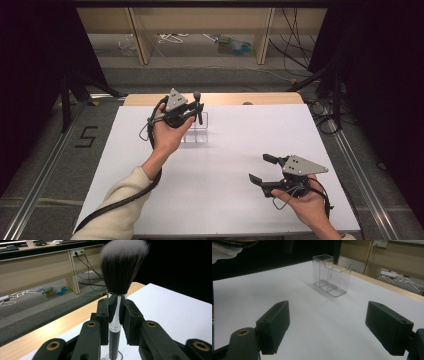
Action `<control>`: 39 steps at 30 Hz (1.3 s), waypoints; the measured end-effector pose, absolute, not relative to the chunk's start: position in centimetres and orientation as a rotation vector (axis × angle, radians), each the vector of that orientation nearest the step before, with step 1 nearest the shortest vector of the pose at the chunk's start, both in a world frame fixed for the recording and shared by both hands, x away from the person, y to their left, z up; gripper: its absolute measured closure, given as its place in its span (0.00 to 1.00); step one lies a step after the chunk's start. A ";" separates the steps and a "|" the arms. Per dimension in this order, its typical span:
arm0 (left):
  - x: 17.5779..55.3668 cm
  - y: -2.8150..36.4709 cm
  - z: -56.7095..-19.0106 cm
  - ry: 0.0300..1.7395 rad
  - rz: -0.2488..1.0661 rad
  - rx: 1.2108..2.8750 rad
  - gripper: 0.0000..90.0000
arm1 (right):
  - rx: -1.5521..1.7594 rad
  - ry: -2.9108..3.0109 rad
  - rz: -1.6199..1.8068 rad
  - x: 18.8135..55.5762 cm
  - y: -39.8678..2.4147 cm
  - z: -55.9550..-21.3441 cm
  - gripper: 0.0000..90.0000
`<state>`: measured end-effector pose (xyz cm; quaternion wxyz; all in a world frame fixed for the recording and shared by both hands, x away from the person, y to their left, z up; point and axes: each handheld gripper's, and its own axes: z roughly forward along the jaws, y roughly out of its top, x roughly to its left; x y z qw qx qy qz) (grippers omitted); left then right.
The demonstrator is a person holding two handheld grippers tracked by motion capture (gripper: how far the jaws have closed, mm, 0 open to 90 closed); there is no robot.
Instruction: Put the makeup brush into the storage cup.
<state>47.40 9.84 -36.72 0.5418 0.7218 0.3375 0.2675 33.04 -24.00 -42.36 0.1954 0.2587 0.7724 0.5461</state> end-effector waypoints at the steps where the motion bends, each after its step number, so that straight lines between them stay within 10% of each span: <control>1: 47.4 9.8 -36.7 0.801 0.634 1.715 0.85 | 0.725 2.165 1.530 33.0 -24.0 -42.4 0.23; 39: 48.3 9.4 -37.7 0.804 0.650 1.742 0.85 | 0.726 2.163 1.541 33.1 -24.0 -42.4 0.23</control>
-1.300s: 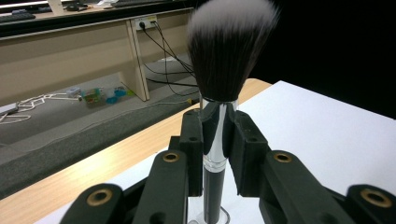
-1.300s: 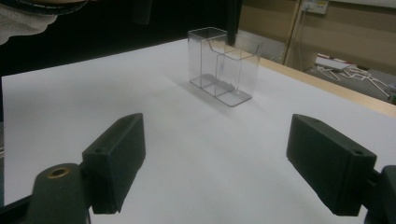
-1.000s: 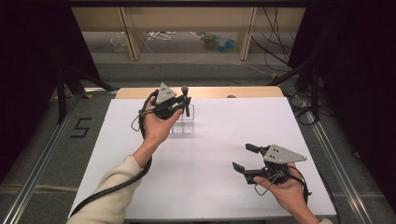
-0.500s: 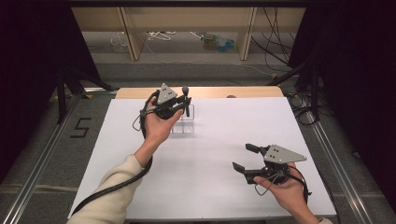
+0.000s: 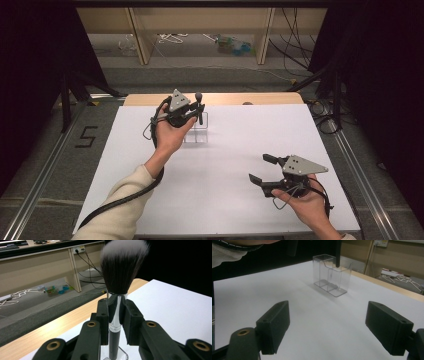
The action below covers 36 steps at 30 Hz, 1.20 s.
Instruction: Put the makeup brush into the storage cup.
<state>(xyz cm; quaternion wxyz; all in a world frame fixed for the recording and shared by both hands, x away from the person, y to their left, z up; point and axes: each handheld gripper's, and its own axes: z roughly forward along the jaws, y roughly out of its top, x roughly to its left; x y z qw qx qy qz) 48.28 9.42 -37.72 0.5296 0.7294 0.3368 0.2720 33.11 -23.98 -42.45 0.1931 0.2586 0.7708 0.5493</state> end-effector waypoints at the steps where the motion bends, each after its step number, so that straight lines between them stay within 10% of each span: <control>1: 48.3 9.4 -37.7 0.805 0.648 1.742 0.85 | 0.730 2.168 1.537 33.1 -24.0 -42.4 0.23; 36: 48.9 9.2 -38.7 0.812 0.646 1.758 0.85 | 0.727 2.166 1.536 33.1 -24.0 -42.4 0.23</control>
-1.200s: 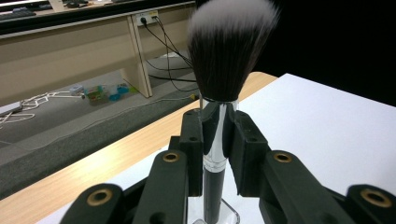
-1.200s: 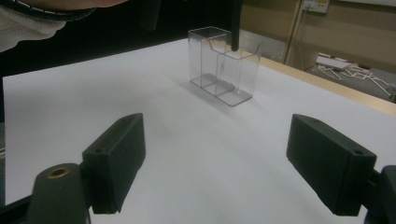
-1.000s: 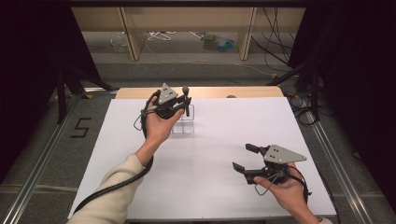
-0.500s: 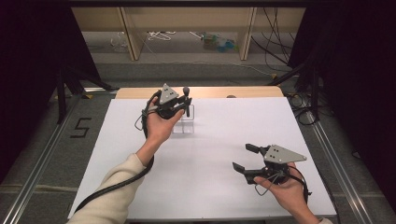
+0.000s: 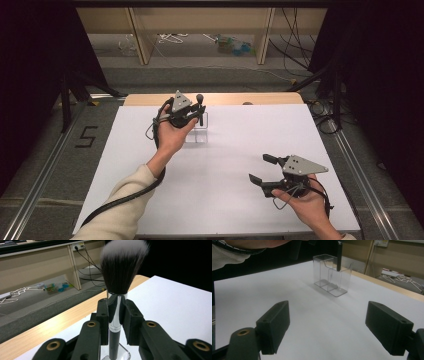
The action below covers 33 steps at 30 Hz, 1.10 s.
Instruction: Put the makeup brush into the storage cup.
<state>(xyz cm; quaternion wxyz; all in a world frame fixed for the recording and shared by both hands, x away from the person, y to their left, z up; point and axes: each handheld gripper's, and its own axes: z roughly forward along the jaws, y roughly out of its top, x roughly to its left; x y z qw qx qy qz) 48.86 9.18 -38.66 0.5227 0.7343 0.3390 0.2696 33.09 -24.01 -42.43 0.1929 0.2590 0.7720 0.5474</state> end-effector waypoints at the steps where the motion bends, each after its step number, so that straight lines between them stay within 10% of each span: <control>1: 48.9 9.2 -38.7 0.811 0.644 1.758 0.85 | 0.727 2.167 1.536 33.1 -24.0 -42.4 0.23; 33: 49.3 8.8 -39.8 0.809 0.649 1.780 0.85 | 0.725 2.172 1.538 33.1 -24.0 -42.5 0.22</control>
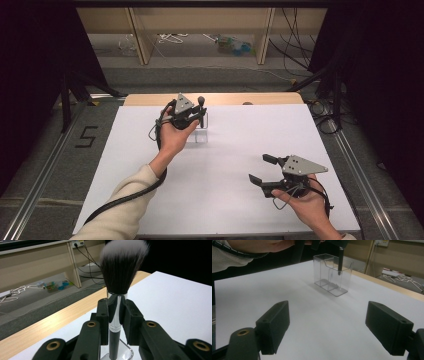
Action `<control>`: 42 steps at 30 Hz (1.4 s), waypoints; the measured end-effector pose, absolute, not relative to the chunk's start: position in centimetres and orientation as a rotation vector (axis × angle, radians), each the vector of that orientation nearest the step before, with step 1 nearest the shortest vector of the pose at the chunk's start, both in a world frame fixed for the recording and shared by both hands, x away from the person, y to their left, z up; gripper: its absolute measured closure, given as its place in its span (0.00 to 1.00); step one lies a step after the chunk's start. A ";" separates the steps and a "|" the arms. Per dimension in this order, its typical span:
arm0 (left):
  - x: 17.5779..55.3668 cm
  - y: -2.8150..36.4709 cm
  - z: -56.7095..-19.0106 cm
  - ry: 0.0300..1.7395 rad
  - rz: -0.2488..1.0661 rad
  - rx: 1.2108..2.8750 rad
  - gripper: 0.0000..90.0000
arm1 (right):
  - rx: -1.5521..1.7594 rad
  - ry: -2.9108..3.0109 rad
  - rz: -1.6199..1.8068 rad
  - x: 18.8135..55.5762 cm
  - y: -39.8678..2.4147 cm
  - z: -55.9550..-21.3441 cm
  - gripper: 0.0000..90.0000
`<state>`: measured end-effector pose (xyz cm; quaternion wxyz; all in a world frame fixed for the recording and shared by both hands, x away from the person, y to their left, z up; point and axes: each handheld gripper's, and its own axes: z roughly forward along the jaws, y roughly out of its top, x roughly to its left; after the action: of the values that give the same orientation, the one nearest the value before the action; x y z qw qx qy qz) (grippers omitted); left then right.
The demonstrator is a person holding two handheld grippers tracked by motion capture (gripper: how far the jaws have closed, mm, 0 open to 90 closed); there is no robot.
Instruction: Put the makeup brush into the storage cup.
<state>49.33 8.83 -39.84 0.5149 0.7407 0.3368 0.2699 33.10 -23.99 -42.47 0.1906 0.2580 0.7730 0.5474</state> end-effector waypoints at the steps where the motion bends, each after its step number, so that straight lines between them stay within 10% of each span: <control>1: 49.3 8.8 -39.9 0.810 0.644 1.780 0.85 | 0.724 2.172 1.539 33.1 -24.0 -42.5 0.22; 42: 49.7 8.4 -41.3 0.821 0.630 1.816 0.85 | 0.730 2.178 1.531 33.1 -24.0 -42.5 0.22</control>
<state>49.70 8.40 -41.28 0.5016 0.7516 0.3399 0.2608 33.08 -23.97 -42.50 0.1893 0.2597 0.7747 0.5446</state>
